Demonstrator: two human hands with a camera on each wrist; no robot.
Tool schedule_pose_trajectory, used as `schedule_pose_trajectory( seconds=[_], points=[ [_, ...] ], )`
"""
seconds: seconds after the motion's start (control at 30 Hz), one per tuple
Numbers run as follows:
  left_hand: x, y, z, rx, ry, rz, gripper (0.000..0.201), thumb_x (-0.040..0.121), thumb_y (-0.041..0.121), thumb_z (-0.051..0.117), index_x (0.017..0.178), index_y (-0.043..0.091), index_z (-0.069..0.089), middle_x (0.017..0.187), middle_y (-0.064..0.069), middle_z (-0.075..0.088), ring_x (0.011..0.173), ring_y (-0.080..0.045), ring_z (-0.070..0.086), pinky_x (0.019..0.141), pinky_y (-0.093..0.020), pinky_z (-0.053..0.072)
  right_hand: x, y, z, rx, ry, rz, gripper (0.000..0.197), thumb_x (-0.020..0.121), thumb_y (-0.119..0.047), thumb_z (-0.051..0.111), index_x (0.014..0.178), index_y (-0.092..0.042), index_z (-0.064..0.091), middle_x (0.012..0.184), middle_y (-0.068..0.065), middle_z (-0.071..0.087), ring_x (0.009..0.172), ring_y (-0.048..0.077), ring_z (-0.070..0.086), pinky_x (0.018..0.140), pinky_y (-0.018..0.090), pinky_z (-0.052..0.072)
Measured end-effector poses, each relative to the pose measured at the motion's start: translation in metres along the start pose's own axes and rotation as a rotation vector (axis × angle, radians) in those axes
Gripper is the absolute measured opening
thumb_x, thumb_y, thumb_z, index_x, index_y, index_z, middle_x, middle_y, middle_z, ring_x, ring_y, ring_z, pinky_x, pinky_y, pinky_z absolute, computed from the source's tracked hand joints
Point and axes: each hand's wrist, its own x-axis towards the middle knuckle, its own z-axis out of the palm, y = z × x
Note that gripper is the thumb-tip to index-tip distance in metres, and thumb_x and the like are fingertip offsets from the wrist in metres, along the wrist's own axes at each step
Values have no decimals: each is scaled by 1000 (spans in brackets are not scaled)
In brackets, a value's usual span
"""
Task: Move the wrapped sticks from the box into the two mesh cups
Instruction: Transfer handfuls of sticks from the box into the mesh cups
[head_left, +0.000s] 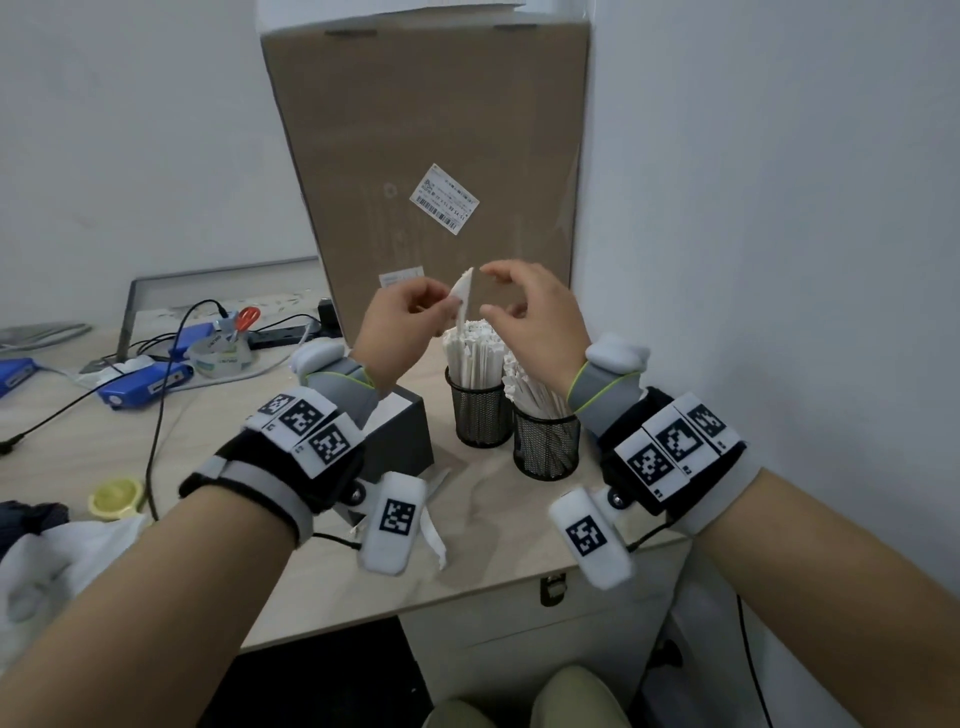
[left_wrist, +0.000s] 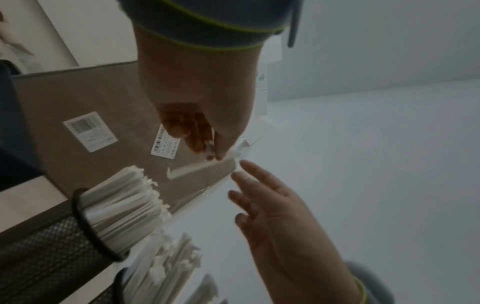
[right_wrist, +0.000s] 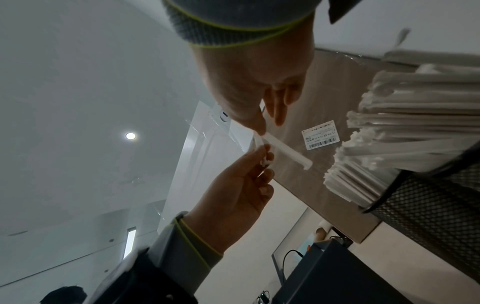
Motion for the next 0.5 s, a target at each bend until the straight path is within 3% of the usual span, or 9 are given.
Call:
schedule_pose_trajectory(
  seconds=[0.1,0.17,0.23,0.33,0.4,0.5],
  points=[
    [-12,10,-17,-80,-171,-10,10,91,15,60,84,18,66,77,2,64,64,-4,55,57,-18,41,0,-10,6,30,-148,51,46,86,-13,65,130,-16,54,123,2,60,78,12,59,80,22,49],
    [-20,12,-28,-135,-205,-33,10,91,14,60,85,18,66,79,2,64,68,-5,56,62,-22,42,-4,-16,8,193,-197,96,27,87,-9,63,114,-9,65,104,7,69,72,16,65,64,21,54],
    [-29,10,-38,-165,-192,-73,8,91,15,60,86,17,66,80,3,65,71,-6,56,66,-23,42,-11,-19,12,277,-205,136,16,89,-6,59,99,-2,71,85,7,70,60,10,61,49,9,42],
    [-45,-1,-50,-87,-194,-161,7,91,17,61,93,13,67,81,4,64,74,-6,56,69,-22,43,-27,-18,24,303,-209,185,13,87,-9,64,93,-7,75,65,-1,66,51,2,53,52,12,41],
    [-56,-12,-57,25,-168,-197,11,91,17,61,99,15,68,85,4,63,77,-6,55,69,-19,42,-39,-18,35,195,-242,210,11,85,-11,65,85,-10,76,58,-1,62,46,0,51,54,16,43],
    [-66,-29,-66,98,-13,-230,20,90,10,57,106,17,67,96,-1,64,83,-13,54,70,-22,42,-55,-25,54,-16,-332,154,16,86,-12,63,80,-4,75,68,12,69,54,13,54,61,28,49]
  ],
)
